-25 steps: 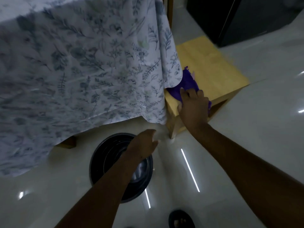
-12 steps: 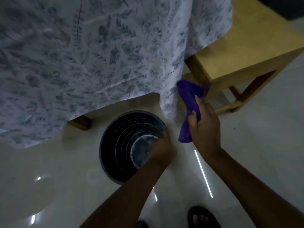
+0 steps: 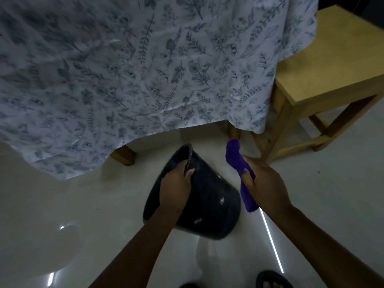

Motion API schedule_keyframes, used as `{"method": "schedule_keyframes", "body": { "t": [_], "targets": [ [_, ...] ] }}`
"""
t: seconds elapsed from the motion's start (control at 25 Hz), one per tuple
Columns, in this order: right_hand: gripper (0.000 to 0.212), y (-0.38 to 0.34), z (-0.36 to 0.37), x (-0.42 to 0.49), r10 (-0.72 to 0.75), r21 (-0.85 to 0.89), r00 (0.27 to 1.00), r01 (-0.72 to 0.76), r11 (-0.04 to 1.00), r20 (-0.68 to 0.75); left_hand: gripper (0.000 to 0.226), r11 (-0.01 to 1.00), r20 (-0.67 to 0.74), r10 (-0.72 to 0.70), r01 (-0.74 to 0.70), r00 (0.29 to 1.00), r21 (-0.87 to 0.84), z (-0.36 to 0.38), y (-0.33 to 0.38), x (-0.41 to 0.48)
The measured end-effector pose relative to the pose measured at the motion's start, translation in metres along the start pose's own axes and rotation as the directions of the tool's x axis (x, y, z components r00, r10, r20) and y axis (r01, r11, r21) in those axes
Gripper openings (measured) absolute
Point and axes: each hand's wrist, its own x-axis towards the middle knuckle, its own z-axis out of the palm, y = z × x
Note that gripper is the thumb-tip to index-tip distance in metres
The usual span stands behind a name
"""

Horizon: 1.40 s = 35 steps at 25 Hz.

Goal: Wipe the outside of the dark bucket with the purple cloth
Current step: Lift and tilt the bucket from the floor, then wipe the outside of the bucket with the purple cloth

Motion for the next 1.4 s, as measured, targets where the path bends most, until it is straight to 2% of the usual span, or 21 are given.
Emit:
{"method": "schedule_keyframes", "body": {
  "t": [0.12, 0.28, 0.4, 0.48, 0.6, 0.64, 0.72, 0.8, 0.88, 0.96, 1.08, 1.12, 1.2, 1.24, 1.28, 1.32, 1.36, 1.4],
  "targets": [
    [0.042, 0.0, 0.01, -0.011, -0.082, -0.075, 0.991, 0.09, 0.993, 0.102, 0.026, 0.993, -0.012, -0.062, 0.061, 0.998, -0.097, 0.01, -0.02, -0.006],
    [0.045, 0.008, 0.054, -0.045, -0.126, -0.254, 0.969, 0.179, 0.951, 0.21, 0.028, 0.965, 0.066, -0.106, 0.119, 0.992, -0.234, 0.037, -0.035, -0.024],
    [0.067, 0.02, 0.08, -0.049, -0.106, -0.402, 0.957, 0.211, 0.891, 0.268, 0.028, 0.955, 0.093, -0.097, 0.119, 0.991, -0.271, 0.05, -0.042, -0.033],
    [0.073, 0.024, 0.096, -0.048, -0.122, -0.37, 0.943, 0.238, 0.898, 0.309, 0.028, 0.945, 0.097, -0.11, 0.135, 0.989, -0.298, 0.054, -0.047, -0.036],
    [0.068, 0.025, 0.122, -0.045, -0.17, -0.308, 0.912, 0.294, 0.905, 0.372, 0.032, 0.932, 0.125, -0.166, 0.197, 0.978, -0.303, 0.056, -0.05, -0.043],
    [0.065, 0.029, 0.125, -0.037, -0.134, -0.279, 0.917, 0.25, 0.927, 0.375, 0.036, 0.934, 0.138, -0.185, 0.218, 0.973, -0.284, 0.056, -0.052, -0.046],
    [0.058, 0.041, 0.123, -0.02, 0.027, -0.16, 0.93, 0.034, 0.987, 0.366, 0.036, 0.932, 0.139, -0.23, 0.259, 0.963, -0.252, 0.055, -0.055, -0.053],
    [0.055, 0.055, 0.113, -0.024, 0.15, -0.108, 0.933, -0.121, 0.987, 0.327, 0.033, 0.925, 0.131, -0.259, 0.285, 0.957, -0.251, 0.053, -0.059, -0.059],
    [0.06, 0.052, 0.108, -0.056, 0.112, -0.245, 0.966, -0.053, 0.968, 0.232, 0.031, 0.926, 0.139, -0.267, 0.293, 0.954, -0.237, 0.052, -0.062, -0.064],
    [0.062, 0.029, 0.106, -0.098, 0.072, -0.347, 0.963, 0.024, 0.937, 0.262, 0.031, 0.936, 0.134, -0.254, 0.279, 0.958, -0.216, 0.051, -0.065, -0.07],
    [0.056, 0.027, 0.116, -0.086, 0.052, -0.306, 0.962, 0.034, 0.951, 0.269, 0.033, 0.958, 0.12, -0.203, 0.222, 0.972, -0.179, 0.05, -0.067, -0.081],
    [0.052, 0.032, 0.117, -0.065, 0.102, -0.232, 0.955, -0.036, 0.972, 0.278, 0.033, 0.964, 0.113, -0.194, 0.211, 0.974, -0.162, 0.05, -0.067, -0.082],
    [0.046, 0.044, 0.112, -0.027, 0.283, -0.077, 0.876, -0.276, 0.958, 0.389, 0.034, 0.965, 0.108, -0.204, 0.219, 0.973, -0.144, 0.05, -0.065, -0.081],
    [0.045, 0.048, 0.109, -0.022, 0.359, -0.06, 0.845, -0.366, 0.929, 0.397, 0.034, 0.962, 0.109, -0.218, 0.232, 0.97, -0.141, 0.05, -0.063, -0.079],
    [0.044, 0.046, 0.106, -0.031, 0.388, -0.081, 0.843, -0.387, 0.918, 0.371, 0.036, 0.96, 0.114, -0.232, 0.246, 0.966, -0.132, 0.05, -0.063, -0.078],
    [0.045, 0.042, 0.106, -0.053, 0.355, -0.147, 0.89, -0.326, 0.934, 0.286, 0.037, 0.961, 0.116, -0.237, 0.25, 0.965, -0.115, 0.05, -0.064, -0.077],
    [0.05, 0.029, 0.109, -0.082, 0.254, -0.229, 0.94, -0.202, 0.952, 0.227, 0.038, 0.965, 0.115, -0.233, 0.244, 0.966, -0.096, 0.051, -0.066, -0.076],
    [0.056, 0.012, 0.108, -0.108, 0.167, -0.283, 0.954, -0.094, 0.955, 0.248, 0.038, 0.97, 0.116, -0.22, 0.23, 0.969, -0.081, 0.052, -0.067, -0.075]
  ]
}}
